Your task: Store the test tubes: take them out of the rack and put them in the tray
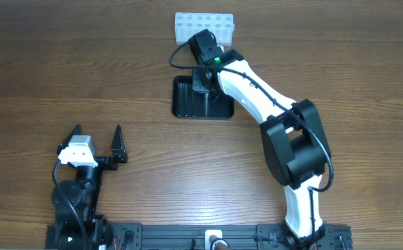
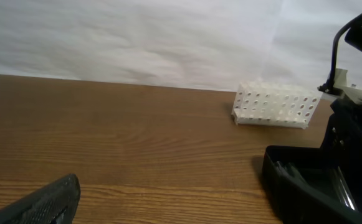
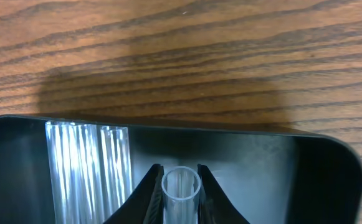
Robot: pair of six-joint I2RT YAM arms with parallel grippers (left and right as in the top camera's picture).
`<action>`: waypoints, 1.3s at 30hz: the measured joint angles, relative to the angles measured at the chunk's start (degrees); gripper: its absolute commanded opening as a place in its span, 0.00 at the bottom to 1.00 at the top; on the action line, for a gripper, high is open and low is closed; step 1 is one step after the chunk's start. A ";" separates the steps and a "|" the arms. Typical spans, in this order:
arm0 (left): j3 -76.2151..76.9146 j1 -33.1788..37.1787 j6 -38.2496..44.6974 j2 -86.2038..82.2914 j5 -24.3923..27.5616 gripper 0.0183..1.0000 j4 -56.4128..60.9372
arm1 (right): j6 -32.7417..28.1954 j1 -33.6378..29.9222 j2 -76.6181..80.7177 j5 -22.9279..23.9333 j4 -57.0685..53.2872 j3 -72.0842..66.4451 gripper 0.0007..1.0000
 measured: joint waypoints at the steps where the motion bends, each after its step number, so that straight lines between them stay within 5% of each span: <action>1: 0.00 0.00 0.00 0.00 0.00 1.00 0.00 | 0.02 0.13 0.04 0.02 0.35 0.00 0.17; 14: 0.00 0.02 0.00 0.00 -0.02 1.00 0.00 | 0.09 0.37 1.11 -0.15 2.82 -0.02 0.49; 23: 0.00 0.00 0.00 0.00 -0.02 1.00 0.00 | -9.73 -3.52 -7.26 0.83 6.62 -0.96 0.98; 31: 0.00 0.00 0.00 0.00 0.00 1.00 0.00 | -19.43 -23.21 -35.47 2.99 15.34 -7.17 0.99; 39: 0.00 0.00 0.00 0.00 -0.02 1.00 0.00 | -27.82 -25.73 -64.26 4.66 25.49 -38.36 0.99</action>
